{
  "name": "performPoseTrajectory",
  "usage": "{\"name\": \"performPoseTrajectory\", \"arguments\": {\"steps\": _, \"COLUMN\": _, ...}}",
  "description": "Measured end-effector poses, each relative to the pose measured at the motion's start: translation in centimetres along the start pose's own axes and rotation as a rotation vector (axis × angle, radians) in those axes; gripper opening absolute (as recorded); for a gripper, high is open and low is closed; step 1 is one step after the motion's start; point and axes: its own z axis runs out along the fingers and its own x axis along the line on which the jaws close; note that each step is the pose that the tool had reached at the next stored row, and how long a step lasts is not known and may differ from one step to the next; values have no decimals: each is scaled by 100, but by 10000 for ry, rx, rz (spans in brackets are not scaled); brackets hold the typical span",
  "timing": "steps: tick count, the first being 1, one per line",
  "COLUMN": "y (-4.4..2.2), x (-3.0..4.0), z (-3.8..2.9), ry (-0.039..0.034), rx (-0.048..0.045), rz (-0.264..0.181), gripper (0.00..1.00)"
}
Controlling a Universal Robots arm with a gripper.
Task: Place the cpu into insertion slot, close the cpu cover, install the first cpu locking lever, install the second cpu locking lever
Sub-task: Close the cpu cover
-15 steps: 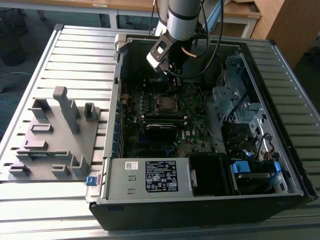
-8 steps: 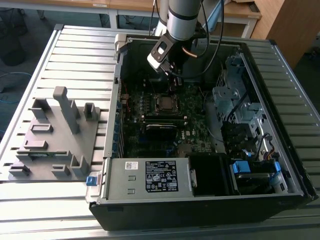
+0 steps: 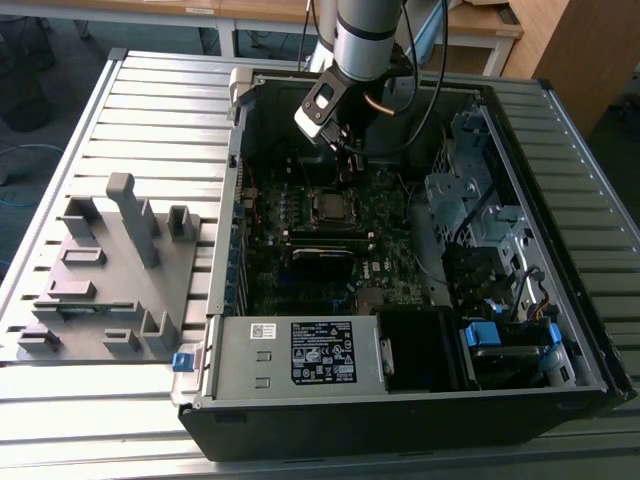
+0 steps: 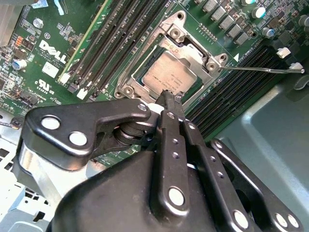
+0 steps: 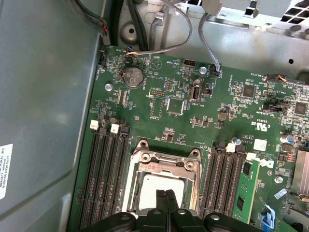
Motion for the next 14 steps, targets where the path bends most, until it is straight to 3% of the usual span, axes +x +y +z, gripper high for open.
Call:
{"name": "performPoseTrajectory", "arguments": {"steps": 7, "y": 0, "x": 0, "z": 0, "ry": 0, "rx": 0, "rz": -20, "gripper": 10}}
{"name": "performPoseTrajectory", "arguments": {"steps": 14, "y": 0, "x": 0, "z": 0, "ry": -5, "rx": 0, "rz": -398, "gripper": 10}}
